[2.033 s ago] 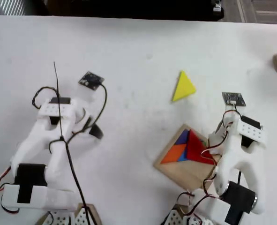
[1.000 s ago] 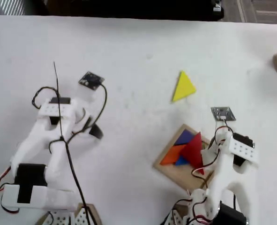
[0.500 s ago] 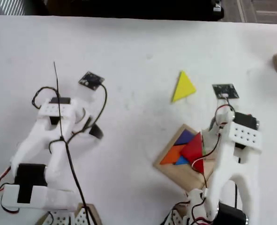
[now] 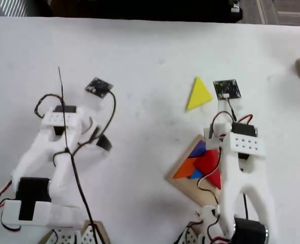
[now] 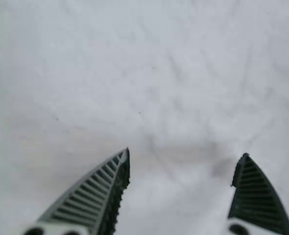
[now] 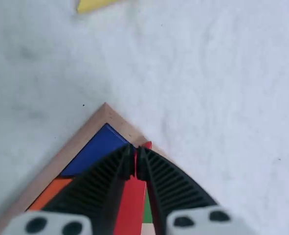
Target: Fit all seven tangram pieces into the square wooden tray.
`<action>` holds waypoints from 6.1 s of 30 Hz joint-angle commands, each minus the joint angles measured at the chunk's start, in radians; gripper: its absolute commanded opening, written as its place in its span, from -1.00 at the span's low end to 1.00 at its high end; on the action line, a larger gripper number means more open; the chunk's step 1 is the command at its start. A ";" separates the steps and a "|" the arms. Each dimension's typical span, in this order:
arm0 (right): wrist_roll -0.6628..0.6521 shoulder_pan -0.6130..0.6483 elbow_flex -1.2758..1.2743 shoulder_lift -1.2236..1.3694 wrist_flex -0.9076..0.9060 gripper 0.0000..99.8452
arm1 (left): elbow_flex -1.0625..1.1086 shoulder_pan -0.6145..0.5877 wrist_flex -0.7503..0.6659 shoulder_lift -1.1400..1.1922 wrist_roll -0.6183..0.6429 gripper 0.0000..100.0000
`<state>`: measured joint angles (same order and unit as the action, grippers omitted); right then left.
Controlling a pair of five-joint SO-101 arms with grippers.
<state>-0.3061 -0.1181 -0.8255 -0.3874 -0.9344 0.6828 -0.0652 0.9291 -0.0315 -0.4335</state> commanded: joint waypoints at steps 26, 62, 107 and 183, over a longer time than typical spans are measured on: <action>-0.104 -0.154 -0.006 0.070 -0.073 -0.96 | -0.054 -0.005 -0.015 -0.002 -0.025 -0.34; -0.496 -0.627 0.034 0.153 -0.015 -0.96 | -0.052 -0.008 -0.011 -0.002 -0.023 -0.34; -0.267 -0.475 0.049 -0.027 -0.024 -0.96 | -0.051 -0.008 -0.011 -0.002 -0.023 -0.34; -0.210 -0.447 -0.091 -0.045 -0.004 -0.96 | -0.054 -0.007 -0.011 -0.002 -0.028 -0.34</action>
<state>-0.5317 -0.5785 -0.9160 -0.3168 -0.9283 0.6828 -0.0652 0.9260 -0.0315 -0.4457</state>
